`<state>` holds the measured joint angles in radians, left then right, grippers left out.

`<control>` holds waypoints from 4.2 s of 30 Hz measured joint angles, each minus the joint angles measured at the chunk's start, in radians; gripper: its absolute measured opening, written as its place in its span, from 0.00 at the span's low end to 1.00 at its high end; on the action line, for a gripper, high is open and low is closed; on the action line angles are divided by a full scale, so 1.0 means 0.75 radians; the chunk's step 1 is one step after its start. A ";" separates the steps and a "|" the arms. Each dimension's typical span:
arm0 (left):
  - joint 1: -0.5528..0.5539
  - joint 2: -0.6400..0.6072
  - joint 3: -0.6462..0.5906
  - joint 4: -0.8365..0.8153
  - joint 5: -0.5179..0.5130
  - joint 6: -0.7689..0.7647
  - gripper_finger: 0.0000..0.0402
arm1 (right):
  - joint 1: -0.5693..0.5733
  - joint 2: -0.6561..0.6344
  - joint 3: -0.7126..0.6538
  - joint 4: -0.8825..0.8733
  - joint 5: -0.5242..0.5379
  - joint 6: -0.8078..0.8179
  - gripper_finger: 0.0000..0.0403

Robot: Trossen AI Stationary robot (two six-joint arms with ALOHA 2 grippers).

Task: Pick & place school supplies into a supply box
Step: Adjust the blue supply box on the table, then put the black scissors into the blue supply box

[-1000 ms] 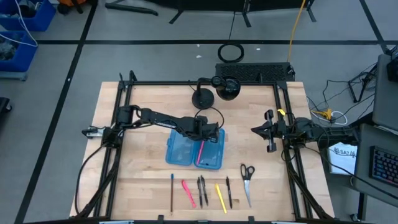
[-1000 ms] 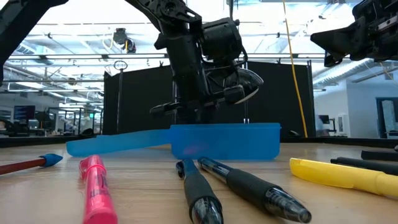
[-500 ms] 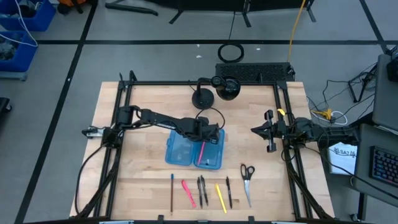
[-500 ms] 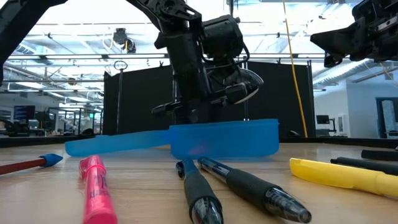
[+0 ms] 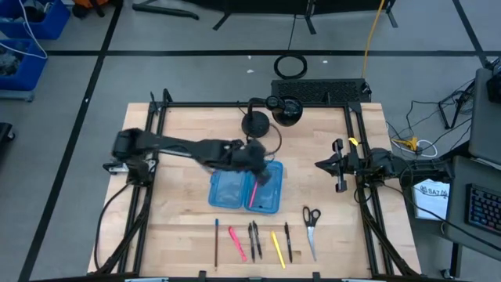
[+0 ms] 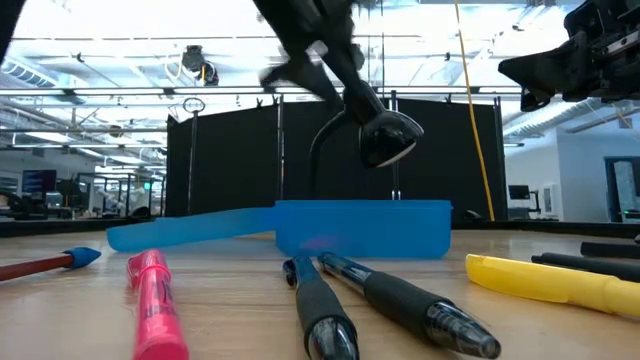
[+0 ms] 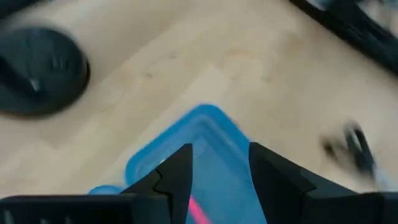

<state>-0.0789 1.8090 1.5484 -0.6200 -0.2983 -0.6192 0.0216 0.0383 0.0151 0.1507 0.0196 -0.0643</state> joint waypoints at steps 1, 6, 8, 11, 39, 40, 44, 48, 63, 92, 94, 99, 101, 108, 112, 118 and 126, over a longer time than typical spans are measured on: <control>-0.034 -0.042 0.000 -0.058 0.003 0.086 0.39 | 0.000 0.001 0.000 0.001 0.001 0.000 0.00; -0.255 -0.170 0.000 -0.312 -0.055 0.318 0.32 | 0.000 0.007 0.000 0.001 0.001 0.000 0.00; -0.336 -0.194 0.000 -0.412 -0.098 0.294 0.23 | 0.000 0.007 0.000 0.002 0.002 0.000 0.00; -0.443 -0.214 -0.004 -0.543 -0.353 0.263 0.07 | 0.000 0.009 0.000 0.003 0.004 0.000 0.00; -0.516 -0.792 -1.620 0.941 -0.503 -0.221 0.01 | 0.129 0.331 0.000 -0.040 0.129 0.336 0.00; -0.509 -0.792 -1.621 0.892 -0.521 -0.256 0.01 | 0.149 0.376 0.000 -0.034 0.195 0.342 0.00; -0.481 -0.798 -1.619 0.770 -0.553 -0.337 0.01 | 0.190 0.553 0.000 0.154 0.316 0.314 0.00; -0.449 -0.800 -1.619 0.596 -0.550 -0.542 0.01 | 0.191 0.726 0.001 0.374 0.244 0.317 0.00; -0.428 -0.799 -1.619 0.420 -0.451 -0.535 0.04 | 0.137 1.416 0.060 0.716 0.390 0.574 0.00; -0.428 -0.799 -1.618 0.450 -0.440 -0.458 0.02 | -0.145 2.126 0.391 0.943 0.141 0.348 0.00; -0.428 -0.799 -1.618 0.450 -0.440 -0.462 0.05 | -0.172 2.147 0.415 0.947 0.141 0.343 0.00; -0.428 -0.799 -1.618 0.450 -0.439 -0.467 0.06 | -0.234 2.191 0.459 0.951 0.080 0.306 0.00; -0.428 -0.799 -1.618 0.449 -0.434 -0.464 0.05 | -0.250 2.195 0.468 0.952 0.053 0.307 0.00; -0.428 -0.799 -1.618 0.439 -0.371 -0.412 0.02 | -0.258 2.171 0.467 0.952 0.041 0.254 0.00; -0.429 -0.799 -1.618 0.434 -0.326 -0.395 0.03 | -0.258 2.075 0.465 0.779 0.041 0.214 0.00; -0.467 -0.799 -1.618 0.452 -0.489 -0.325 0.03 | -0.240 1.846 0.464 0.459 0.046 0.213 0.00; -0.505 -0.817 -1.617 0.532 -0.477 -0.270 0.05 | -0.148 1.597 0.464 0.391 0.042 0.178 0.00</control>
<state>-0.4576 1.1965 0.3356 -0.2208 -0.6563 -0.8215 -0.0893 1.2359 0.3634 0.4441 0.0511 0.0689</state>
